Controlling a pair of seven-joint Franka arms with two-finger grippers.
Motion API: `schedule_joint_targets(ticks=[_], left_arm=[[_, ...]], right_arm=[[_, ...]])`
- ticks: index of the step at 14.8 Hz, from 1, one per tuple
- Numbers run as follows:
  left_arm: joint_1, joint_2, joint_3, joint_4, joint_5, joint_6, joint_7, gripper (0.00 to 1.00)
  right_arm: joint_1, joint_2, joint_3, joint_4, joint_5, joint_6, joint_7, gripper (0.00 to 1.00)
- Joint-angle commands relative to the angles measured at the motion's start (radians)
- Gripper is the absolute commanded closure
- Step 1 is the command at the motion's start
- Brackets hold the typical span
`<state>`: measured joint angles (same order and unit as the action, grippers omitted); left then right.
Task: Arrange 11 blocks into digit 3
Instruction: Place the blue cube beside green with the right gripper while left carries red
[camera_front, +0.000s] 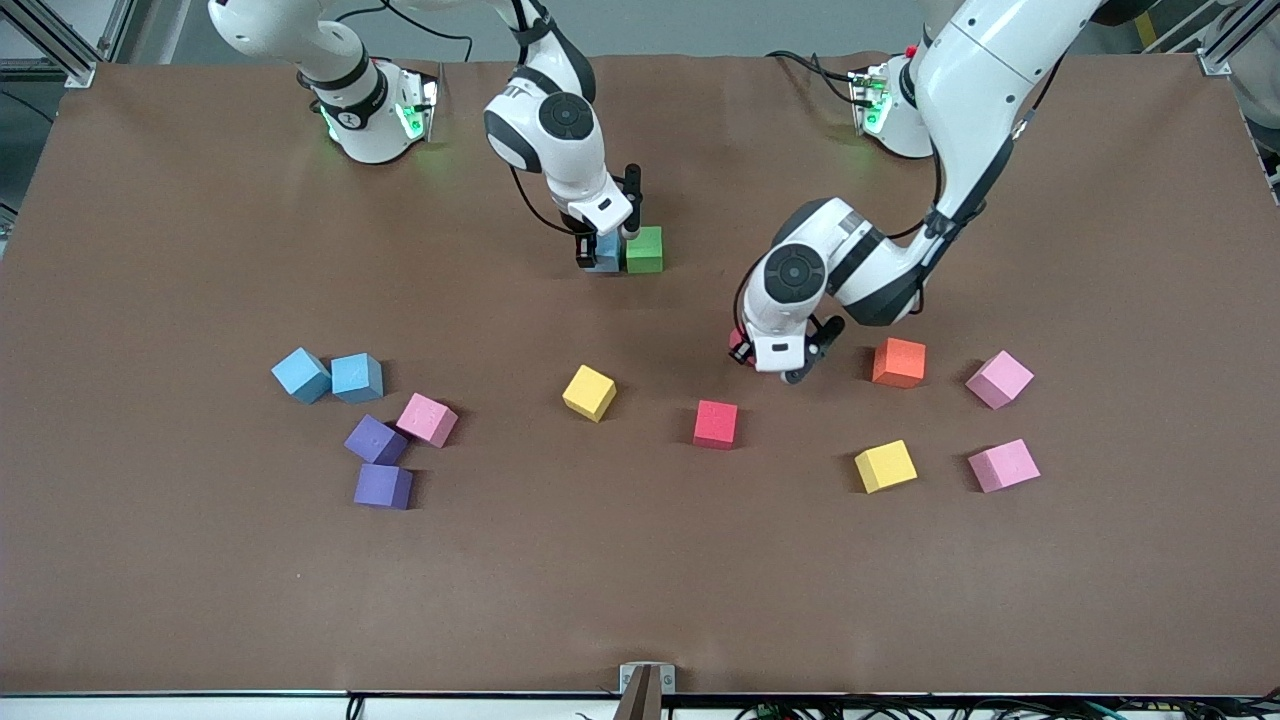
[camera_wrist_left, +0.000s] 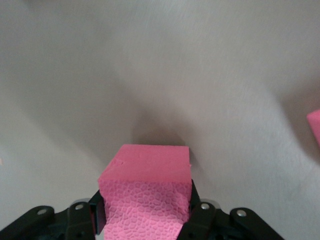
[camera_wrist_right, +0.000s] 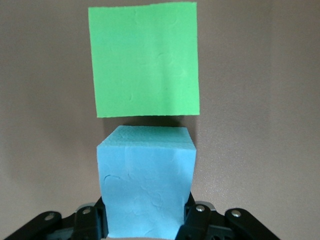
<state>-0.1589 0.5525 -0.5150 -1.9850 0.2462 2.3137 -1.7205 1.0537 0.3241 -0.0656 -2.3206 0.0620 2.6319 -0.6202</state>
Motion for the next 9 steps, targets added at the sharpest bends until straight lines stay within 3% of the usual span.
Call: schedule_joint_targets(ticks=[1, 4, 9], left_arm=[[-0.002, -0.023, -0.039, -0.034, 0.002, 0.009, -0.219, 0.79], [-0.002, -0.023, -0.092, -0.081, 0.002, 0.067, -0.417, 0.83], [-0.001, -0.107, -0.175, -0.211, 0.002, 0.145, -0.745, 0.82]], right_arm=[[0.023, 0.046, -0.005, 0.029, 0.010, 0.023, 0.019, 0.81], [0.025, 0.056, -0.003, 0.046, 0.010, 0.014, 0.020, 0.81], [0.031, 0.062, -0.005, 0.053, 0.010, 0.014, 0.020, 0.81]])
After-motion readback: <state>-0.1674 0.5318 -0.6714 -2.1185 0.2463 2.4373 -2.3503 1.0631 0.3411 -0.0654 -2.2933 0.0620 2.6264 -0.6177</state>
